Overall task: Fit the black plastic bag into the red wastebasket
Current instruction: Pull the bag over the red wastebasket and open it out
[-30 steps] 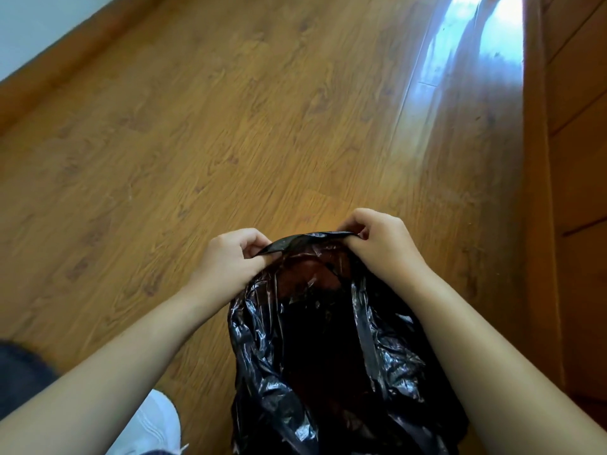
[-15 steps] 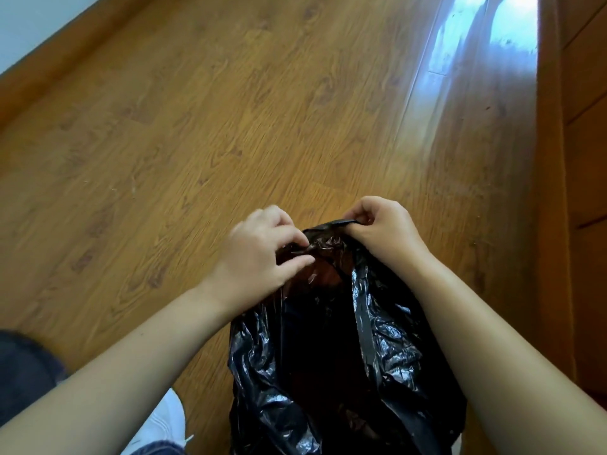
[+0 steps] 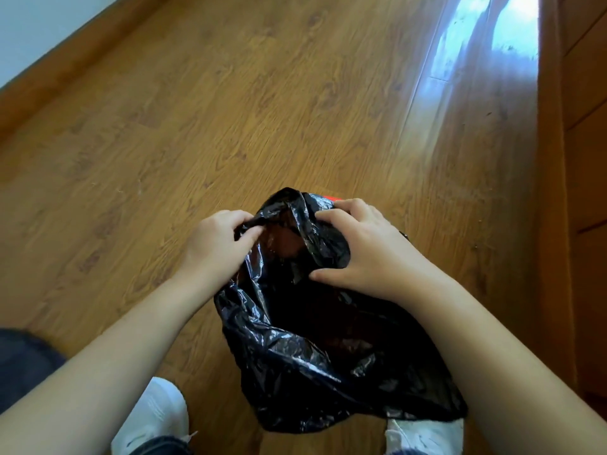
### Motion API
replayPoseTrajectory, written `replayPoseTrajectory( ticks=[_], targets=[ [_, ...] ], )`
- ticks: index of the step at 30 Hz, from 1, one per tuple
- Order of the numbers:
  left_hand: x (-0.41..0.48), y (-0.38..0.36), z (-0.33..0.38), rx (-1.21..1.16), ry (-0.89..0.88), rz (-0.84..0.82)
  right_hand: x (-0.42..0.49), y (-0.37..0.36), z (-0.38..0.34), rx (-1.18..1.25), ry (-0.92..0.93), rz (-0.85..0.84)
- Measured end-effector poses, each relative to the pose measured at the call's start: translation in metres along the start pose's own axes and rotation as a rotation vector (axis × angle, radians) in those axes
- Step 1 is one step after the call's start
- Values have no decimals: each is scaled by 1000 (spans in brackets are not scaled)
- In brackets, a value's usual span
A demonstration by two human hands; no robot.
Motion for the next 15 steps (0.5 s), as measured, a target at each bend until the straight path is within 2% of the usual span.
replayPoseTrajectory(
  ticks=[4, 8, 15],
  targets=[
    [-1, 1, -9, -19, 5, -23, 9, 12, 4, -75, 15, 165],
    [2, -2, -3, -16, -78, -72, 15, 30, 19, 168, -42, 324],
    [9, 2, 11, 18, -240, -120, 13, 15, 73, 318, -302, 372]
  ],
)
Point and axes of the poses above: each hand's wrist, its own x-axis towards the middle knuckle, its own y-axis out of the back of the hand, z = x × y, the point moved 7 cm from there along x, towards the middle knuckle, and after that the axes turned 5 degrees about z, right-handed, at the moved point
